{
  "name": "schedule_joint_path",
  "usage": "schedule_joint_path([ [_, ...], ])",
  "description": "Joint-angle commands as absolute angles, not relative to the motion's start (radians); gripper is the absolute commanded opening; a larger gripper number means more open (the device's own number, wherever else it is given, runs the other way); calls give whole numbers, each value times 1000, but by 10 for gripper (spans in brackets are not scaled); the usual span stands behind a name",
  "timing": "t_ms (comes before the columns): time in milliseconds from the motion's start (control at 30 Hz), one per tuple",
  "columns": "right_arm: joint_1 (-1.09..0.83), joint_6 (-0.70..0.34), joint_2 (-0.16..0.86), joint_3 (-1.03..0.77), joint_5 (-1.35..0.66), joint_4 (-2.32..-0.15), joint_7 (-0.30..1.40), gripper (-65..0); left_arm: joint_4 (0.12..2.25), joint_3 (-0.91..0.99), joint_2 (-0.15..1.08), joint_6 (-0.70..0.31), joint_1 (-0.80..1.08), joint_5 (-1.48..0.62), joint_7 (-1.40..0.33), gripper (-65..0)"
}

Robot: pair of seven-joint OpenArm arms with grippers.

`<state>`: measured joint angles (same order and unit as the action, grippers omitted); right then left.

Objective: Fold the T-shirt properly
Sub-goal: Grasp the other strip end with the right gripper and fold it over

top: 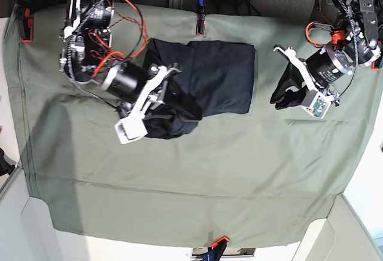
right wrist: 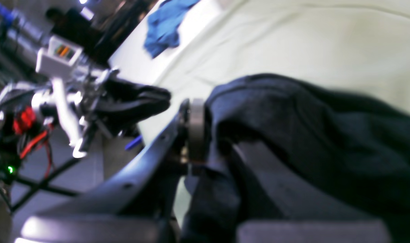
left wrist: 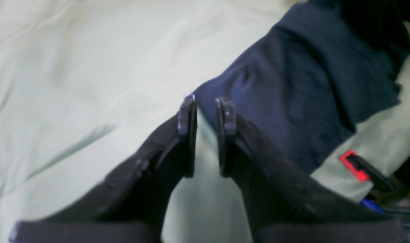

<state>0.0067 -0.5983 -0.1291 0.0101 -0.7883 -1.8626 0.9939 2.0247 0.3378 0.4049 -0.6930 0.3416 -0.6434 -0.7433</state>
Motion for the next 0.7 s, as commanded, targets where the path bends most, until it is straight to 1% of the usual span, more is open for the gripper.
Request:
schedule_joint_path([
  [0,22,-598,-145,50,-784,-1878,957,-650,2039,364,419,-698,343,-673,-720,-543],
  [100,22,-598,-151,195,-696,-1862,881,-650,2039,425,418,-698,364,-704,-726,-543],
  [233,27,-575,-152,345,-498,-1821,783,-650,2039,471,418,-698,372,-768,-768,-543],
  [267,32,-572,-152,373,-474,-1806,781,-623,2039,478,418,-698,372,-780,-768,-543],
  [333,42,-572,-152,416,-459,-1765,781,-411,2039,484,418,-698,372,-798,-770,-543],
  [367,41,-572,-152,434,-459,-1746,781,-328,2039,485,418,-698,372,-810,-776,-543],
  [400,41,-572,-152,450,-459,-1725,781,-277,2039,485,418,-698,372,-822,-788,-543],
  [433,41,-572,-152,465,-459,-1704,781,-261,2039,485,418,-698,372,-839,-801,-543],
  [567,43,-574,-152,521,-460,-1647,781,-262,2039,485,418,-698,371,-858,-813,-543],
  [667,44,-575,-152,551,-468,-1655,781,-262,2039,485,418,-698,372,-869,-813,-543],
])
